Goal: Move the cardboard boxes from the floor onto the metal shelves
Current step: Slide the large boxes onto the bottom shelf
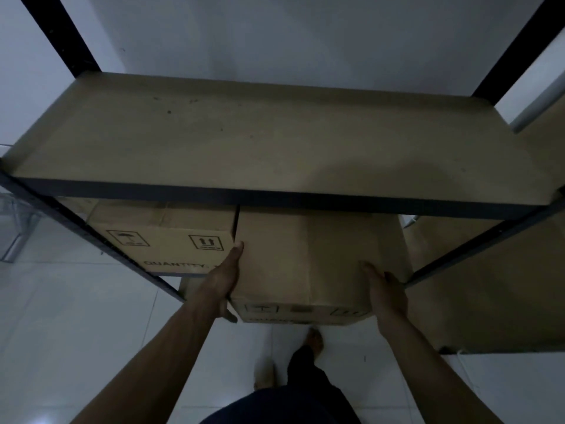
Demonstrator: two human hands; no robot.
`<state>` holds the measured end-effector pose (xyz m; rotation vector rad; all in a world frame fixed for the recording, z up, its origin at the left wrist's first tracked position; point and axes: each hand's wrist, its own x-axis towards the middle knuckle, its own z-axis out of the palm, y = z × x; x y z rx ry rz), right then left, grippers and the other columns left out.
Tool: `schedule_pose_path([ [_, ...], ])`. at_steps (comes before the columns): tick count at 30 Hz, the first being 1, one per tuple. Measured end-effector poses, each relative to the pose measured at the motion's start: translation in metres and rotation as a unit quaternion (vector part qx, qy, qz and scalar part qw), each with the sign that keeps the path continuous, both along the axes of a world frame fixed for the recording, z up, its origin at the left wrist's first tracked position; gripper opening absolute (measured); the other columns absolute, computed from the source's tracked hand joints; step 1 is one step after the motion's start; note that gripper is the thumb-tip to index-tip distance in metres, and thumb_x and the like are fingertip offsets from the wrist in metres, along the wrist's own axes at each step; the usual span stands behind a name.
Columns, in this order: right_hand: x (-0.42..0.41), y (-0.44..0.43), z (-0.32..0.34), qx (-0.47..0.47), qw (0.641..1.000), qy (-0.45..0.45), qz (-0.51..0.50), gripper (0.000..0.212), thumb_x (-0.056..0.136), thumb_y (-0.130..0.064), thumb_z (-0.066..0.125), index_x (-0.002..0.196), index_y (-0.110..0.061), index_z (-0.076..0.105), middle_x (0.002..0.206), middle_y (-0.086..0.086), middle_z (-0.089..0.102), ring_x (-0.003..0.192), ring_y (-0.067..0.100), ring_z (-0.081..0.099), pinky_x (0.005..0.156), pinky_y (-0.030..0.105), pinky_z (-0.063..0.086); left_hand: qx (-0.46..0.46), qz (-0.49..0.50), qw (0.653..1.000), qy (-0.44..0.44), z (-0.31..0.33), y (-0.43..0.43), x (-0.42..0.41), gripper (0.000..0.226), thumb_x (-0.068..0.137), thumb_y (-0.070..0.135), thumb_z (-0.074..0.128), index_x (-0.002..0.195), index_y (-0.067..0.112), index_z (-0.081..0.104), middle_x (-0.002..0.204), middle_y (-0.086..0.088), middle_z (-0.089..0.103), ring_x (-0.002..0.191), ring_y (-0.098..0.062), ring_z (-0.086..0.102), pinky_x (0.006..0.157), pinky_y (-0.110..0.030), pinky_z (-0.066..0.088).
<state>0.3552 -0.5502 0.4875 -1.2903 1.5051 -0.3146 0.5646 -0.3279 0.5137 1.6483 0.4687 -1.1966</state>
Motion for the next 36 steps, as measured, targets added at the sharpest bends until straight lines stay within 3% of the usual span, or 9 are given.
schedule_pose_path([
  [3, -0.001, -0.006, -0.003, 0.089, 0.996, -0.002, -0.013, 0.087, 0.080, -0.071, 0.066, 0.150, -0.026, 0.041, 0.142, 0.004, 0.048, 0.119, 0.036, 0.050, 0.097, 0.056, 0.049, -0.047, 0.027, 0.998, 0.007, -0.003, 0.008, 0.004, 0.054, 0.072, 0.073, 0.069, 0.102, 0.029, 0.059, 0.116, -0.003, 0.061, 0.103, -0.033, 0.057, 0.092, -0.067, 0.048],
  [7, 0.009, -0.015, 0.003, 0.123, 0.992, -0.035, -0.012, 0.065, 0.081, -0.060, 0.073, 0.132, -0.029, 0.050, 0.124, -0.001, 0.048, 0.114, 0.035, 0.052, 0.090, 0.061, 0.054, -0.060, 0.107, 0.992, -0.041, -0.007, 0.008, 0.004, 0.030, 0.080, 0.045, 0.075, 0.101, 0.027, 0.062, 0.111, -0.005, 0.065, 0.103, -0.029, 0.060, 0.085, -0.054, 0.055],
  [14, 0.032, -0.013, 0.003, 0.068, 0.976, -0.188, -0.084, 0.043, 0.089, -0.007, 0.069, 0.128, -0.013, 0.051, 0.114, 0.006, 0.062, 0.093, 0.025, 0.060, 0.077, 0.041, 0.055, -0.175, 0.247, 0.949, -0.083, -0.016, -0.007, 0.009, 0.006, 0.089, 0.008, 0.065, 0.094, 0.012, 0.064, 0.103, -0.005, 0.070, 0.116, -0.027, 0.059, 0.104, -0.045, 0.049],
  [19, 0.041, -0.011, -0.004, 0.052, 0.962, -0.245, -0.106, 0.038, 0.090, -0.002, 0.069, 0.116, -0.024, 0.052, 0.101, 0.004, 0.062, 0.082, 0.018, 0.060, 0.075, 0.038, 0.051, -0.152, 0.273, 0.943, -0.119, -0.019, -0.022, 0.011, 0.016, 0.089, 0.017, 0.073, 0.085, 0.014, 0.058, 0.100, -0.007, 0.070, 0.104, -0.022, 0.064, 0.104, -0.043, 0.050],
  [23, 0.045, -0.019, -0.006, 0.007, 0.982, -0.180, -0.054, 0.059, 0.087, -0.024, 0.078, 0.140, -0.024, 0.053, 0.119, 0.008, 0.065, 0.098, 0.025, 0.065, 0.081, 0.040, 0.056, -0.096, 0.234, 0.961, -0.112, -0.016, -0.031, 0.014, 0.036, 0.083, 0.044, 0.077, 0.075, 0.016, 0.056, 0.076, -0.004, 0.059, 0.074, -0.019, 0.059, 0.080, -0.038, 0.055],
  [25, 0.047, -0.023, -0.006, 0.013, 0.986, -0.162, -0.043, 0.073, 0.087, -0.029, 0.079, 0.151, -0.021, 0.044, 0.130, 0.011, 0.061, 0.111, 0.031, 0.063, 0.089, 0.045, 0.057, -0.099, 0.222, 0.964, -0.108, -0.015, -0.036, 0.016, 0.037, 0.086, 0.047, 0.074, 0.078, 0.015, 0.059, 0.079, -0.006, 0.059, 0.077, -0.021, 0.061, 0.084, -0.040, 0.056],
  [27, 0.050, -0.027, -0.004, 0.026, 0.983, -0.176, -0.047, 0.074, 0.088, -0.025, 0.078, 0.152, -0.018, 0.041, 0.125, 0.012, 0.063, 0.104, 0.029, 0.064, 0.077, 0.039, 0.057, -0.098, 0.230, 0.961, -0.118, -0.012, -0.041, 0.018, 0.034, 0.089, 0.045, 0.071, 0.086, 0.012, 0.062, 0.090, -0.007, 0.063, 0.088, -0.025, 0.063, 0.088, -0.042, 0.056],
  [31, 0.056, -0.029, 0.000, 0.031, 0.980, -0.191, -0.050, 0.068, 0.090, -0.017, 0.075, 0.149, -0.010, 0.043, 0.100, 0.003, 0.064, 0.094, 0.026, 0.064, 0.069, 0.033, 0.054, -0.090, 0.231, 0.959, -0.138, -0.012, -0.044, 0.021, 0.035, 0.089, 0.043, 0.072, 0.075, 0.012, 0.061, 0.075, -0.006, 0.059, 0.072, -0.022, 0.056, 0.067, -0.033, 0.050],
  [36, 0.057, -0.033, -0.002, 0.006, 0.985, -0.173, -0.024, 0.066, 0.091, -0.020, 0.075, 0.148, -0.008, 0.045, 0.121, 0.014, 0.064, 0.106, 0.030, 0.062, 0.089, 0.041, 0.054, -0.066, 0.190, 0.966, -0.160, -0.013, -0.042, 0.027, 0.035, 0.088, 0.045, 0.071, 0.082, 0.012, 0.065, 0.079, -0.006, 0.064, 0.071, -0.019, 0.061, 0.059, -0.029, 0.050],
])
